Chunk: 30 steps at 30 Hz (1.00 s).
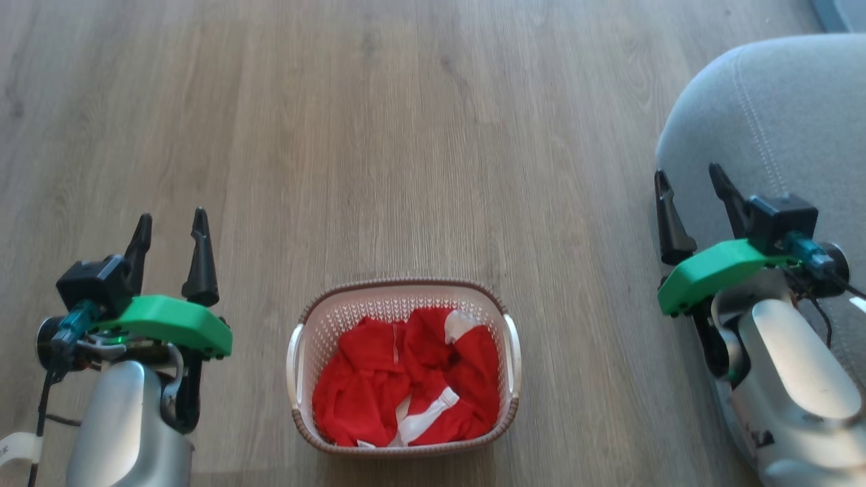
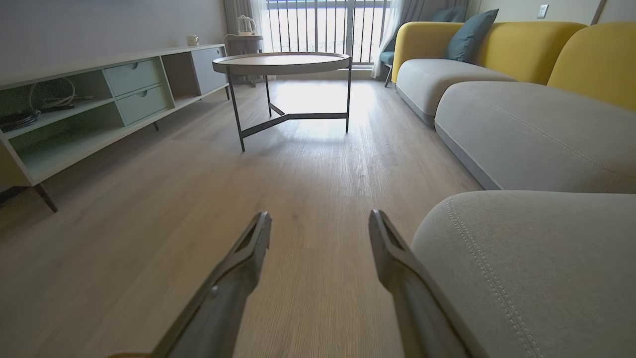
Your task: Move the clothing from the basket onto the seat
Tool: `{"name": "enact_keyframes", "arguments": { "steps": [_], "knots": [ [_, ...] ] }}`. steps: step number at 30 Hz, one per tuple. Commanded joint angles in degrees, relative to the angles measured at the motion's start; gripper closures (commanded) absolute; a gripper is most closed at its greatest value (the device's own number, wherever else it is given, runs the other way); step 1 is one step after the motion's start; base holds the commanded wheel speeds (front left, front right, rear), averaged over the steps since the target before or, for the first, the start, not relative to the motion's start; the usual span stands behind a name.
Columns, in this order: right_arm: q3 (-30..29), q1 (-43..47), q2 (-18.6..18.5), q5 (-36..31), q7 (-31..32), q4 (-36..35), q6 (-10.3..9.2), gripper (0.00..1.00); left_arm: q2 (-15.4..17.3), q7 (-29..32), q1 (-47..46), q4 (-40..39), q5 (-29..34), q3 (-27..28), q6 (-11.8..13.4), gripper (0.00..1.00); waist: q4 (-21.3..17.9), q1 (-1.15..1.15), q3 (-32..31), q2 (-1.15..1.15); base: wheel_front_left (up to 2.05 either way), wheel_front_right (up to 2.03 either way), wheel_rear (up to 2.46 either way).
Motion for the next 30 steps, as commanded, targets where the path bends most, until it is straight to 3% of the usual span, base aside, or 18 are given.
{"name": "enact_keyframes", "arguments": {
  "steps": [1, 22, 30],
  "knots": [
    [0.4, -3.3, 0.1, -0.5, -0.8, -2.5, 0.41, 0.00, 1.2, -0.5, -2.9, -1.8, 0.0, 1.3, -0.4, 0.00, -0.3, 0.00, 1.5, 0.00, 0.00, 0.00, 0.00],
    [-0.7, -11.9, 2.0, -3.2, -0.8, -10.7, 0.41, 0.00, 1.4, -0.5, -6.8, 0.0, -2.2, -3.0, -0.4, 0.00, -4.0, 0.00, 19.0, 0.00, 0.00, 0.00, 0.00],
    [-1.3, -15.7, 2.0, -4.1, -0.8, -13.2, 0.41, 0.00, 2.0, -0.5, -9.8, 2.5, -3.0, -8.1, -0.4, 0.00, -5.3, 0.00, 27.8, 0.00, 0.00, 0.00, 0.00]
  ]
}}
